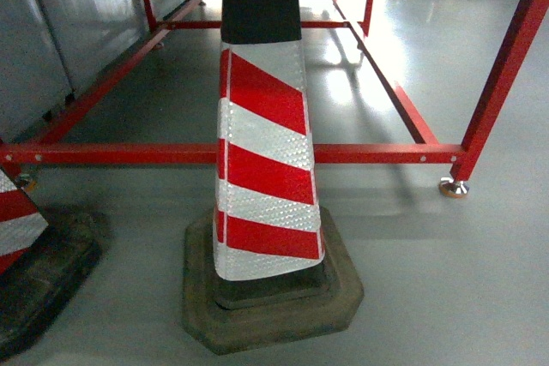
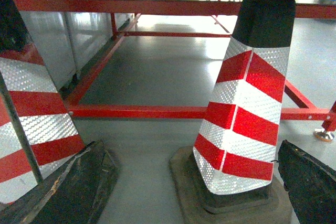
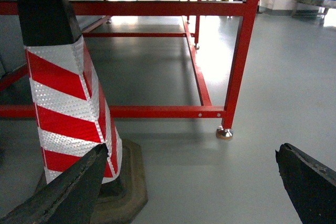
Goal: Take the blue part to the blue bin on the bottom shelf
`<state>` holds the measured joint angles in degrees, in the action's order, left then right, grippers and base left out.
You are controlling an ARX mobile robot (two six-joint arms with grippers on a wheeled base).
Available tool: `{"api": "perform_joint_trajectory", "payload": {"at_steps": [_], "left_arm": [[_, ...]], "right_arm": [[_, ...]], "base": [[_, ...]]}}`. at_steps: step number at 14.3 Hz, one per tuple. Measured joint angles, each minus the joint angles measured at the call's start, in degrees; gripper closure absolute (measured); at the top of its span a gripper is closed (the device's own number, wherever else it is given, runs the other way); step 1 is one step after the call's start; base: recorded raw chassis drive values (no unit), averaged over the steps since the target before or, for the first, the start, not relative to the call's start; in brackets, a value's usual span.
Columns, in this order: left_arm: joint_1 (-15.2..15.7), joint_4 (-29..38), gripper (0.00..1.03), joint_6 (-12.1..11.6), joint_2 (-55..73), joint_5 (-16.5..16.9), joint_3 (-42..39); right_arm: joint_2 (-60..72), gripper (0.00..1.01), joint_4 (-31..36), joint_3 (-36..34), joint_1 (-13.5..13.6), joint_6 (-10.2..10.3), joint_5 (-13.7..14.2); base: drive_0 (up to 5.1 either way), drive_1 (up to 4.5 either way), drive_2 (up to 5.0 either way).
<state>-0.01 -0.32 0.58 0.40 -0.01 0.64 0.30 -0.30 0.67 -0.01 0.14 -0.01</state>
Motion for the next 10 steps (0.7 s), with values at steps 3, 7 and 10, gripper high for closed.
{"api": "perform_joint_trajectory", "payload": {"at_steps": [3, 7, 10], "left_arm": [[0.0, 0.0, 0.05, 0.0, 0.0, 0.0, 0.0], [0.0, -0.04, 0.05, 0.0, 0.0, 0.0, 0.0], [0.0, -0.15, 0.05, 0.02, 0.0, 0.15, 0.0]], "right_arm": [[0.0, 0.03, 0.0, 0.0, 0.0, 0.0, 0.0], [0.0, 0.03, -0.02, 0.0, 0.0, 0.02, 0.0], [0.0, 0.03, -0.13, 0.0, 0.0, 0.0, -0.02]], "base": [[0.0, 0.0, 0.0], [0.0, 0.0, 0.0], [0.0, 0.0, 0.0]]}}
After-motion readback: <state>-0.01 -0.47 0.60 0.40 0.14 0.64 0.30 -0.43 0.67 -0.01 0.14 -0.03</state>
